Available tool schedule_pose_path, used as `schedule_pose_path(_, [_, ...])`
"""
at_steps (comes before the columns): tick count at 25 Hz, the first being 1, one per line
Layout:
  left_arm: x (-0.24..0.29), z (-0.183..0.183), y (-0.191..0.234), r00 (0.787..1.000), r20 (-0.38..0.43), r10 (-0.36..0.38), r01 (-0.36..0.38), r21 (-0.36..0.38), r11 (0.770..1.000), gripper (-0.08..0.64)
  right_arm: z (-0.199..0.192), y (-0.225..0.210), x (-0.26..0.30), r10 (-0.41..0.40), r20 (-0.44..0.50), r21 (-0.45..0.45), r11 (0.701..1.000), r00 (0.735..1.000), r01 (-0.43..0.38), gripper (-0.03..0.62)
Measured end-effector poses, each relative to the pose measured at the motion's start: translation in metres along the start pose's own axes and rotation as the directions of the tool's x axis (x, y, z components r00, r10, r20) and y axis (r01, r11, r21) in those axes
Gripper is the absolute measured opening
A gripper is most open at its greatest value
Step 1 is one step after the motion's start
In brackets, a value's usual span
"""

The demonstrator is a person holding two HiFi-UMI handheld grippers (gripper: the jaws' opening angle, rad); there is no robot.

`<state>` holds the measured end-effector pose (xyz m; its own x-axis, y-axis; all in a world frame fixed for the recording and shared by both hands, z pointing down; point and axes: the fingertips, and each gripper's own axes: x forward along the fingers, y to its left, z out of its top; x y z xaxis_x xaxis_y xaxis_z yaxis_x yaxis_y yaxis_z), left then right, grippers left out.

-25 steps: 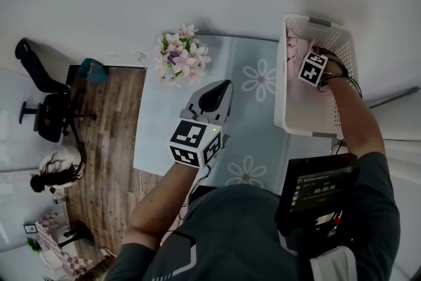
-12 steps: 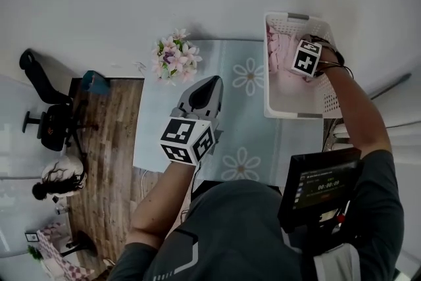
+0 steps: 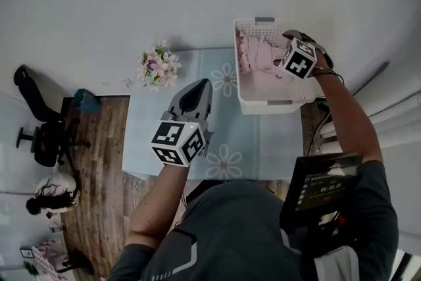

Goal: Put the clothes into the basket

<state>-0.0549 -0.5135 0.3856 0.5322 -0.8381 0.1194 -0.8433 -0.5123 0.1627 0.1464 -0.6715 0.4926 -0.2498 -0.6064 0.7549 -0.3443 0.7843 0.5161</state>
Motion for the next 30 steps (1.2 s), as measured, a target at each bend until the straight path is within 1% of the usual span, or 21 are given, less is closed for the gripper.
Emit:
schedule_pose_path(2, [-0.004,0.0,-0.009,1.0,0.004,0.007,-0.007,-0.011,1.0,0.002,0.006,0.003,-0.027,-0.013,0.075,0.068,0.998,0.997,0.007,0.396])
schedule_pose_path(4, [-0.008,0.002,-0.017,1.0,0.012,0.01,-0.01,-0.029,1.0,0.002,0.011,0.007,-0.054,-0.018,0.156,0.158,0.987,0.988,-0.007,0.396])
schedule_pose_path(6, [-0.012,0.001,-0.025,1.0,0.016,0.014,-0.014,-0.041,0.999,0.002,0.012,0.011,-0.077,-0.034,0.228,0.239,0.971,0.973,-0.022,0.396])
schedule_pose_path(9, [-0.019,0.002,-0.038,1.0,0.026,0.014,-0.013,-0.055,0.998,0.002,0.011,0.016,-0.107,-0.078,0.307,0.315,0.949,0.948,-0.024,0.396])
schedule_pose_path(11, [-0.026,0.003,-0.045,0.999,0.039,0.027,-0.025,-0.054,0.998,0.002,0.012,0.019,-0.128,-0.102,0.364,0.361,0.932,0.926,-0.039,0.396])
schedule_pose_path(14, [-0.038,0.01,-0.054,0.995,0.072,0.064,-0.061,-0.045,0.997,0.002,0.019,0.024,-0.162,-0.152,0.461,0.444,0.893,0.874,-0.079,0.396])
schedule_pose_path(15, [-0.042,0.011,-0.057,0.995,0.077,0.069,-0.066,-0.043,0.997,0.002,0.022,0.025,-0.173,-0.175,0.486,0.458,0.885,0.856,-0.079,0.396])
schedule_pose_path(17, [-0.048,0.014,-0.065,0.994,0.079,0.072,-0.069,-0.044,0.997,0.002,0.028,0.032,-0.191,-0.201,0.522,0.459,0.885,0.829,-0.074,0.394])
schedule_pose_path(20, [-0.057,0.016,-0.072,0.993,0.084,0.079,-0.075,-0.049,0.996,0.002,0.038,0.046,-0.212,-0.2,0.572,0.452,0.886,0.796,-0.102,0.393])
schedule_pose_path(22, [-0.063,0.017,-0.075,0.993,0.081,0.084,-0.08,-0.055,0.995,0.002,0.044,0.055,-0.223,-0.206,0.597,0.471,0.873,0.775,-0.13,0.376])
schedule_pose_path(25, [-0.071,0.019,-0.075,0.994,0.079,0.076,-0.068,-0.094,0.993,0.002,0.051,0.068,-0.237,-0.228,0.624,0.512,0.842,0.748,-0.171,0.344])
schedule_pose_path(27, [-0.077,0.022,-0.071,0.993,0.081,0.084,-0.077,-0.075,0.994,0.002,0.058,0.076,-0.247,-0.248,0.637,0.53,0.828,0.73,-0.181,0.312])
schedule_pose_path(30, [-0.086,0.027,-0.058,0.991,0.081,0.108,-0.105,-0.037,0.994,0.002,0.069,0.084,-0.261,-0.285,0.647,0.551,0.816,0.707,-0.176,0.266])
